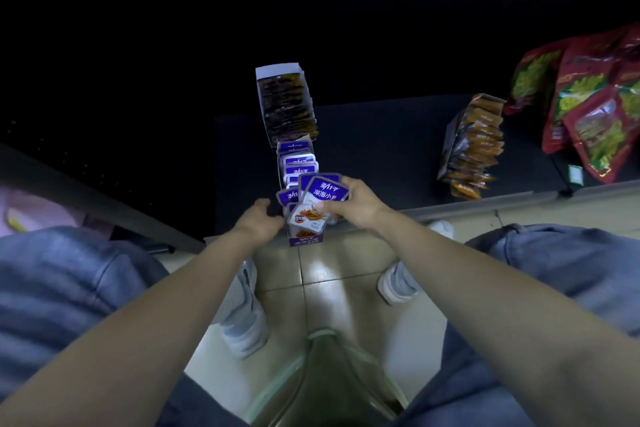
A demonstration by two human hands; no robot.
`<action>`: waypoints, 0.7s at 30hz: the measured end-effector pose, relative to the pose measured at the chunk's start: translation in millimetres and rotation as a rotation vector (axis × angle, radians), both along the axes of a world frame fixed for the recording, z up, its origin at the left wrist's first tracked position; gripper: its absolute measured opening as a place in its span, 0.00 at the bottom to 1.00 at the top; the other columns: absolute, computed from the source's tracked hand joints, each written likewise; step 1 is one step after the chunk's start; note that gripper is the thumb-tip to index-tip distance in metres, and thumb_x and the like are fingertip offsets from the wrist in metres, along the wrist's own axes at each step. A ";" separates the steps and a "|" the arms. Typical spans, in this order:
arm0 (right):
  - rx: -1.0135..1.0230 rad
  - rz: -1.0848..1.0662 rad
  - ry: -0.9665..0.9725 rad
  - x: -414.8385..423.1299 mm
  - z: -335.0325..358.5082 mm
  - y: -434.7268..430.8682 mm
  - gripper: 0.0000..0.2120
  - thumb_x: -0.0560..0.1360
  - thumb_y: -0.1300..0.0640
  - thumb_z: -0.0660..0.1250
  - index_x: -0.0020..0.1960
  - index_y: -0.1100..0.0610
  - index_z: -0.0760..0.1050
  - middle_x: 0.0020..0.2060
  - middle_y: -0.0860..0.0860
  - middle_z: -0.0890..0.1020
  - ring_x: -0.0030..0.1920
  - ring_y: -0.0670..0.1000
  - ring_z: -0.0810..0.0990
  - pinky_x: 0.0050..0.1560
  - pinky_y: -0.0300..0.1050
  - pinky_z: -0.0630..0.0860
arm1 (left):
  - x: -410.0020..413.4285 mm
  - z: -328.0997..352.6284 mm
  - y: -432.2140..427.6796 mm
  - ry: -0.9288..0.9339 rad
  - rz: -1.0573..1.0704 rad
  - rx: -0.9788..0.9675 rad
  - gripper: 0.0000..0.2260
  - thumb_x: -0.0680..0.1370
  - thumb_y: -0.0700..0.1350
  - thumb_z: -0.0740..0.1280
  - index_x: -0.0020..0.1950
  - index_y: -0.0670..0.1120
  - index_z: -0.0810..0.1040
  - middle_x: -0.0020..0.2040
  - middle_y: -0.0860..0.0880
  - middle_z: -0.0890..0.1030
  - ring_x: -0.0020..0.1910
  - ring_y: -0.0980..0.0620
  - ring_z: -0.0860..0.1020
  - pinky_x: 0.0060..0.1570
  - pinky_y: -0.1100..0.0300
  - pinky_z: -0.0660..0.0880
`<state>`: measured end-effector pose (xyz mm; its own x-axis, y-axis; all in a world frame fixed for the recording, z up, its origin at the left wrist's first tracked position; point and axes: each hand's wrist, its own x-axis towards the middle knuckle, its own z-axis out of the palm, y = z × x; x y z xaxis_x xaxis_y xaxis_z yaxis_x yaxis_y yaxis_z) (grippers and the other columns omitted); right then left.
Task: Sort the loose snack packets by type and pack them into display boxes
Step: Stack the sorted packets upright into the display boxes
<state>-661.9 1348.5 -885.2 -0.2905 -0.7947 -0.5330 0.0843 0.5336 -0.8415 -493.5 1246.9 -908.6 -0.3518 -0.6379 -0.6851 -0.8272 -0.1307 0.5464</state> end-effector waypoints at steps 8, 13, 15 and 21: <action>-0.087 0.068 0.277 23.1 -25.7 -7.6 0.21 0.71 0.64 0.73 0.63 0.63 0.74 0.56 0.53 0.76 0.56 0.51 0.78 0.60 0.47 0.76 | -5.5 0.8 19.7 0.236 -0.027 0.095 0.26 0.78 0.43 0.67 0.74 0.51 0.63 0.62 0.52 0.75 0.57 0.55 0.72 0.56 0.60 0.67; -0.094 0.068 0.417 25.1 -32.6 -7.2 0.19 0.71 0.65 0.73 0.61 0.64 0.74 0.53 0.54 0.72 0.56 0.53 0.76 0.60 0.48 0.76 | -5.5 -1.1 20.4 0.265 -0.033 0.111 0.29 0.78 0.41 0.66 0.76 0.53 0.58 0.66 0.50 0.73 0.64 0.52 0.72 0.58 0.59 0.67; -0.077 0.017 0.442 27.0 -35.9 -6.6 0.20 0.71 0.65 0.72 0.62 0.62 0.72 0.56 0.55 0.72 0.59 0.53 0.76 0.60 0.50 0.77 | -6.6 -5.3 19.9 0.250 -0.035 0.127 0.29 0.79 0.41 0.65 0.76 0.53 0.56 0.66 0.49 0.74 0.66 0.49 0.73 0.59 0.58 0.68; 0.026 -0.098 0.485 35.1 -44.1 -2.7 0.23 0.74 0.64 0.70 0.65 0.58 0.66 0.63 0.57 0.68 0.61 0.53 0.74 0.55 0.40 0.74 | -10.0 -15.5 22.5 0.198 -0.055 0.136 0.33 0.79 0.41 0.65 0.78 0.49 0.49 0.69 0.47 0.71 0.67 0.48 0.71 0.59 0.57 0.68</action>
